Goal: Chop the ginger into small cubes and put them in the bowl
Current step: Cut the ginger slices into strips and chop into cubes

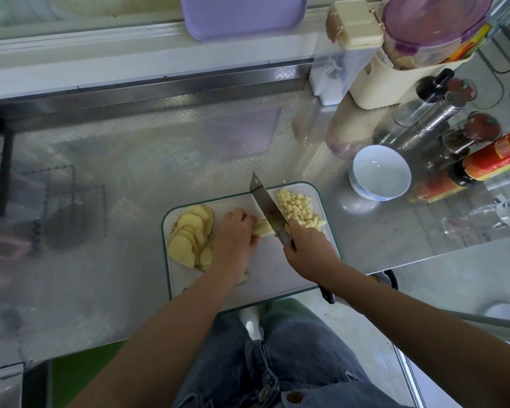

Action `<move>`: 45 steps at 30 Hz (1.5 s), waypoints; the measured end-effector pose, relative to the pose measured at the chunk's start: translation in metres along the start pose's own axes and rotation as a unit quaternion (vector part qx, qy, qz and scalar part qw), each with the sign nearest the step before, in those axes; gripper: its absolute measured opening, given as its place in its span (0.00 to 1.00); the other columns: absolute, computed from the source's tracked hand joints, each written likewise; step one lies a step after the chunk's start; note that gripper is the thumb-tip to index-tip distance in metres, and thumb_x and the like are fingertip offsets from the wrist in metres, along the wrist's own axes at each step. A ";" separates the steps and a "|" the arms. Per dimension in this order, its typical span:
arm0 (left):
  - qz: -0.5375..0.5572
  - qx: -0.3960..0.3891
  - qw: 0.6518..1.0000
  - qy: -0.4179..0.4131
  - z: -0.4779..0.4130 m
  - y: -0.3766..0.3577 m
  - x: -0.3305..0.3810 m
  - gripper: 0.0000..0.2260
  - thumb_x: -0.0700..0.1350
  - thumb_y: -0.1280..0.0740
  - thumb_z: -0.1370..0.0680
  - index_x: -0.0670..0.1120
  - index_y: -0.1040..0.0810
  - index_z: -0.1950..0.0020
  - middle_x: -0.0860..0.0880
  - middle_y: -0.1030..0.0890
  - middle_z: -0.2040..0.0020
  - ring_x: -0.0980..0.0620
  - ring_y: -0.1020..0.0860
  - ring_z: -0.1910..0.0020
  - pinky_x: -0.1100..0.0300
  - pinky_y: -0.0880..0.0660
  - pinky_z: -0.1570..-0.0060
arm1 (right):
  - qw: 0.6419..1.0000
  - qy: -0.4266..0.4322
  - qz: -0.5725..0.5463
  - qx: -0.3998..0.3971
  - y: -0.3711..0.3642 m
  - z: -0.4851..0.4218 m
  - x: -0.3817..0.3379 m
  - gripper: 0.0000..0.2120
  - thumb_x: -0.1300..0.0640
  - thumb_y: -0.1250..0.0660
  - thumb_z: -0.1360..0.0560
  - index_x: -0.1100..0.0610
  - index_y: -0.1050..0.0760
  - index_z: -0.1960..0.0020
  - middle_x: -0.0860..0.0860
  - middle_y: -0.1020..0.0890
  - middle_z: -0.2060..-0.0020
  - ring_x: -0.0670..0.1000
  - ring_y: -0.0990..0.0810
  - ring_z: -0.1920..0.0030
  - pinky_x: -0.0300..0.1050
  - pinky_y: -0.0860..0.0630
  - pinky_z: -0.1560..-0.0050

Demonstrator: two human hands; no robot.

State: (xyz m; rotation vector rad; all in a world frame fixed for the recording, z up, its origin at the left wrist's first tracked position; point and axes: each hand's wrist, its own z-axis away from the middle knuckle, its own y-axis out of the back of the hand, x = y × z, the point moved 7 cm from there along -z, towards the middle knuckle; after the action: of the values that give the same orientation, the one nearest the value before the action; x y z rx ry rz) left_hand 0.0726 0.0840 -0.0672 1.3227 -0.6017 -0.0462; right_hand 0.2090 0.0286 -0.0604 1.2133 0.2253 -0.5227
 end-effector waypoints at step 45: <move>-0.001 -0.011 1.000 -0.007 -0.002 -0.001 -0.004 0.19 0.48 0.31 0.25 0.47 0.27 0.35 0.48 0.27 0.42 0.50 0.30 0.44 0.59 0.32 0.44 | 0.999 0.005 -0.011 0.030 -0.003 -0.003 -0.003 0.04 0.54 0.41 0.21 0.54 0.34 0.51 0.49 0.28 0.70 0.48 0.29 0.71 0.42 0.37 0.72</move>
State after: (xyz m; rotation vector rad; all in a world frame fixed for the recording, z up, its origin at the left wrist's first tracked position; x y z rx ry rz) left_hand 0.0700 0.0869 -0.0696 1.3020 -0.6094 -0.0636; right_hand 0.2055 0.0315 -0.0624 1.2723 0.2340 -0.5463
